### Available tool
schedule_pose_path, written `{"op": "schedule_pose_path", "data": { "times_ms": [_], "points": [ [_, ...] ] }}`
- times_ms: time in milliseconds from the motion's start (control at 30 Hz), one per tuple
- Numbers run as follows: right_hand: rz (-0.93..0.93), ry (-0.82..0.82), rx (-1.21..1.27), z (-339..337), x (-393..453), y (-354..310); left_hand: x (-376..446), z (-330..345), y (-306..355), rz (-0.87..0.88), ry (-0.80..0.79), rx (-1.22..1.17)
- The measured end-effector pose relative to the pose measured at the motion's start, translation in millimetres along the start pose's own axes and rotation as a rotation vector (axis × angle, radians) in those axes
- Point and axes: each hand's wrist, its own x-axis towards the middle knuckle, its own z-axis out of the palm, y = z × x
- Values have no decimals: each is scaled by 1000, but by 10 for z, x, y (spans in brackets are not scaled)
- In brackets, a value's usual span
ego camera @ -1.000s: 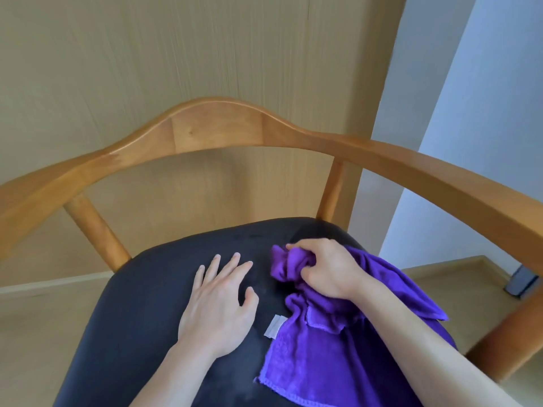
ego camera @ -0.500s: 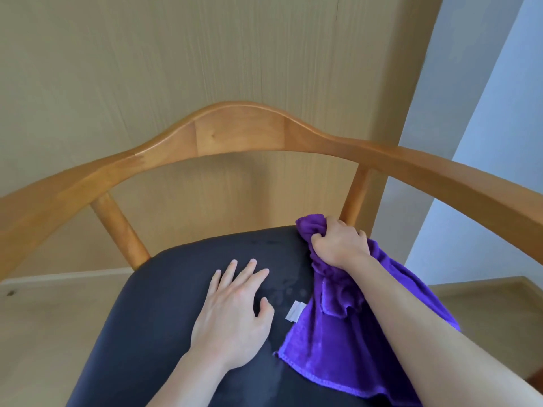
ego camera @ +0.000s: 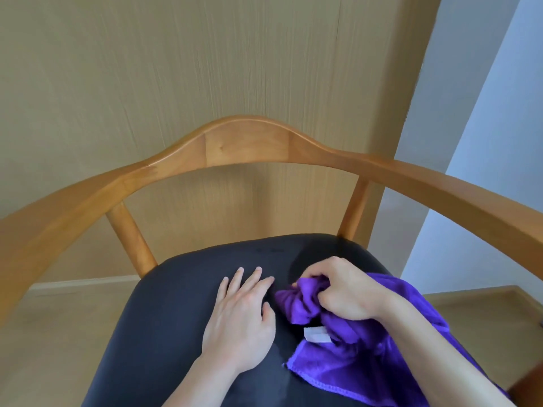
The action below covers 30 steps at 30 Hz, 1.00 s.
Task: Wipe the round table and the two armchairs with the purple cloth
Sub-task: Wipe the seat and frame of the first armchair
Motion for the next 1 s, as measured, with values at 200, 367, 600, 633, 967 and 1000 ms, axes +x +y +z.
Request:
{"op": "schedule_pose_path", "data": {
  "times_ms": [200, 367, 600, 633, 967, 1000],
  "points": [
    [225, 628, 237, -308, 596, 245, -8, 23, -13, -4, 47, -24],
    [488, 314, -232, -24, 981, 425, -9, 51, -24, -46, 62, 38],
    [324, 271, -180, -4, 778, 374, 29, 35, 40, -225, -47, 142],
    [277, 265, -109, 17, 709, 344, 42, 15, 46, -220, -73, 139],
    [136, 80, 172, 62, 221, 79, 4, -176, -345, -79, -75, 118],
    [245, 116, 16, 87, 217, 36, 16, -162, -346, -83, -75, 109]
  ]
}}
